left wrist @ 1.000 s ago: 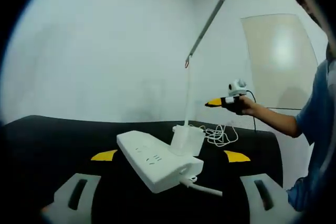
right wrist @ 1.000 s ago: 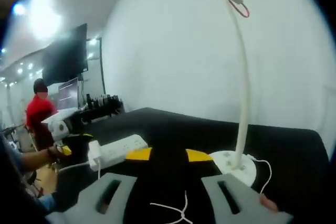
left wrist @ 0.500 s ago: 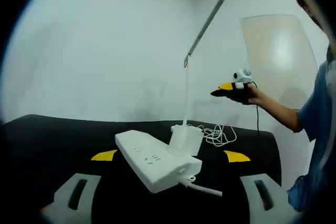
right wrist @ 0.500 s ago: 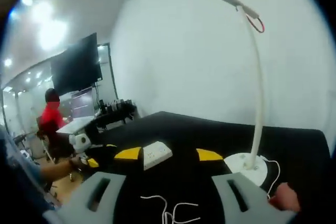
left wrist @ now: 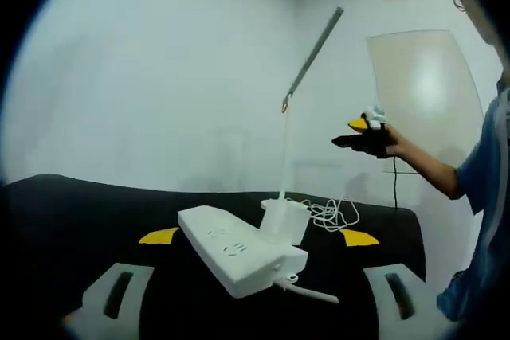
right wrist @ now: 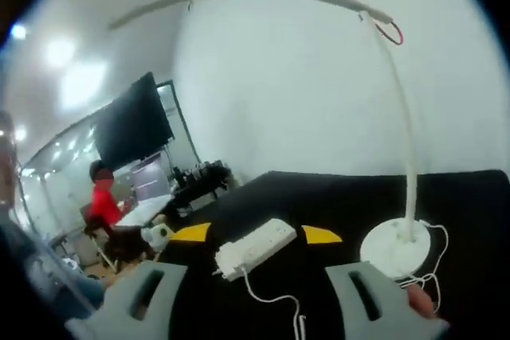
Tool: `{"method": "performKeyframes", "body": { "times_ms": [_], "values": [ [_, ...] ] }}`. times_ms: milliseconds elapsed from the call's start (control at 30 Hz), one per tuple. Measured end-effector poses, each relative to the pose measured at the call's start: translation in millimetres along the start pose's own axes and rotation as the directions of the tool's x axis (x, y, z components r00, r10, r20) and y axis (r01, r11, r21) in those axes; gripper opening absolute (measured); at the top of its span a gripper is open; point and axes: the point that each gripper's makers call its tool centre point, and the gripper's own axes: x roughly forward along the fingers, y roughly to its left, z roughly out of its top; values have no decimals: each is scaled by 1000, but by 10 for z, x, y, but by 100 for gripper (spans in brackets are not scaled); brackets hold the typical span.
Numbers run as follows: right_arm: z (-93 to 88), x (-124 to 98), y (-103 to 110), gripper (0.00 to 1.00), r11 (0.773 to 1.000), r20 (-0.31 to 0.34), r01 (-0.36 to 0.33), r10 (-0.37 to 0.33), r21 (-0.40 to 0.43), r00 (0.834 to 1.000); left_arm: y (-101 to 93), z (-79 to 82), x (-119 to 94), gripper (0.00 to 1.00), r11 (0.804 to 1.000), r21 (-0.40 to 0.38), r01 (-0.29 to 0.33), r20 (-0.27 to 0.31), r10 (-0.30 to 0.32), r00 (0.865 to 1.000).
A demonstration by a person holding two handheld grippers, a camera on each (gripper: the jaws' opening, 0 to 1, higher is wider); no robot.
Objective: Insert the desk lamp plug into the socket, turn on the power strip switch, turn on the lamp switch, then turn off the lamp switch, turn off the power strip switch, and remove the plug from the socket.
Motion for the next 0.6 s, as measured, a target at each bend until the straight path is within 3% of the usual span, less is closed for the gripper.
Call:
{"method": "performKeyframes", "body": {
  "times_ms": [167,300,467,600],
  "values": [
    [79,-51,177,43,999,12,-16,15,32,1000,-62,-31,10,74,1000,8,16,-22,-16,1000],
    [234,-125,409,43,994,70,-67,61,81,996,-48,-6,6,74,1000,6,22,-10,-21,1000],
    [401,-201,487,43,991,75,-90,83,101,994,-12,1,10,74,1000,6,31,-8,-31,999],
    [392,-204,701,43,980,54,-134,127,146,990,33,-4,26,74,999,7,37,-10,-37,999]
  ]
}}
